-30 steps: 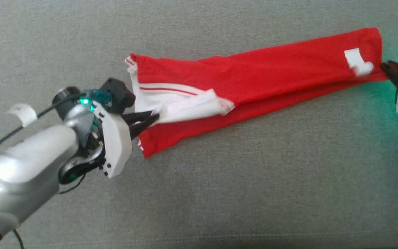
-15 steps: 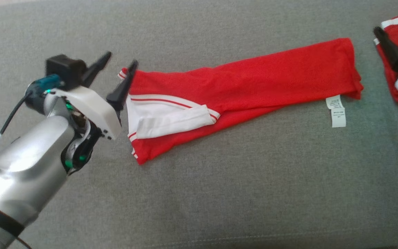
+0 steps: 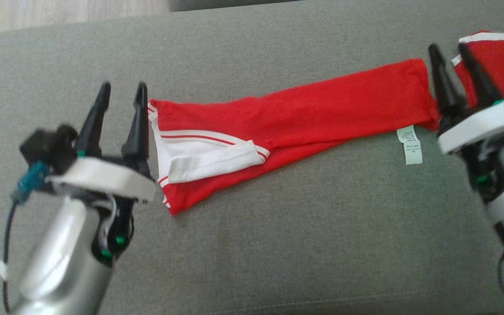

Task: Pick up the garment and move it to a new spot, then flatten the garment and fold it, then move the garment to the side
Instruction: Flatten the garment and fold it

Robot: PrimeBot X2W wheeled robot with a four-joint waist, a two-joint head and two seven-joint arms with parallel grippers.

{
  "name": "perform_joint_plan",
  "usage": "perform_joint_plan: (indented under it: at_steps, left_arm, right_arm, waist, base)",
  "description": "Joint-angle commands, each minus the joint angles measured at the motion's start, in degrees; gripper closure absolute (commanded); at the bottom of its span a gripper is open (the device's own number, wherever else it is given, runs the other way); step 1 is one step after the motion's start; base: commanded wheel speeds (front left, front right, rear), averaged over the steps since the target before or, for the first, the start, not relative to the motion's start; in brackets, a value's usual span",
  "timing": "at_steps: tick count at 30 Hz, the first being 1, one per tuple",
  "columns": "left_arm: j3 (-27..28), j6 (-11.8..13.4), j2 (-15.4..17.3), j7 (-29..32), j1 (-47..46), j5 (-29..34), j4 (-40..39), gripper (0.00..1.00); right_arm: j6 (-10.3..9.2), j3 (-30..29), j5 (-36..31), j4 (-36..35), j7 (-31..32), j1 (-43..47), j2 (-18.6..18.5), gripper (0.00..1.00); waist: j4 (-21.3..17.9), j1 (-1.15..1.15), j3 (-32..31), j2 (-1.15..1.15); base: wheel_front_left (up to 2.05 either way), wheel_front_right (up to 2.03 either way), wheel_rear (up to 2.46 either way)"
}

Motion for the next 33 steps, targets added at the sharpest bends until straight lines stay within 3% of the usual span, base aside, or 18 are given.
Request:
perform_joint_plan:
  at_steps: [1, 7, 14, 26, 33]
  left_arm:
    - [4.26, -0.85, 0.09, -0.33, -0.97, 1.72, -2.31, 0.00]
    - [10.88, -6.82, -6.03, -0.33, 5.94, 9.25, -1.59, 0.00]
    - [14.18, -11.48, -9.78, -0.33, 5.36, 14.51, -0.28, 0.00]
    - [13.90, -13.37, -12.32, -0.33, 3.18, 16.48, 2.16, 0.00]
    - [13.48, -13.46, -12.66, -0.33, 2.23, 16.17, 2.99, 0.00]
  right_arm:
    - [-0.05, -0.82, -1.17, -1.48, -1.00, 1.38, 0.49, 0.00]
    - [-0.05, -5.29, -7.18, -0.44, -2.05, 5.61, 5.29, 0.00]
    - [-0.05, -10.97, -13.84, 3.33, -0.96, 4.52, 6.45, 0.00]
    - [-0.05, -22.47, -29.03, 24.95, 4.09, -3.65, 7.66, 0.00]
    - [-0.05, -27.29, -33.65, 33.92, 5.10, -7.77, 8.87, 0.00]
  waist:
    - [-0.05, 0.00, -0.28, 0.00]
    - [0.51, 0.00, -0.06, 0.00]
    - [2.85, 0.00, 2.07, 0.00]
    - [6.97, 0.00, 6.58, 0.00]
    - [7.92, 0.00, 7.62, 0.00]
  base:
    - [0.00, 0.00, 0.00]
    - [0.00, 0.00, 0.00]
    - [0.00, 0.00, 0.00]
    - [0.00, 0.00, 0.00]
    - [0.00, 0.00, 0.00]
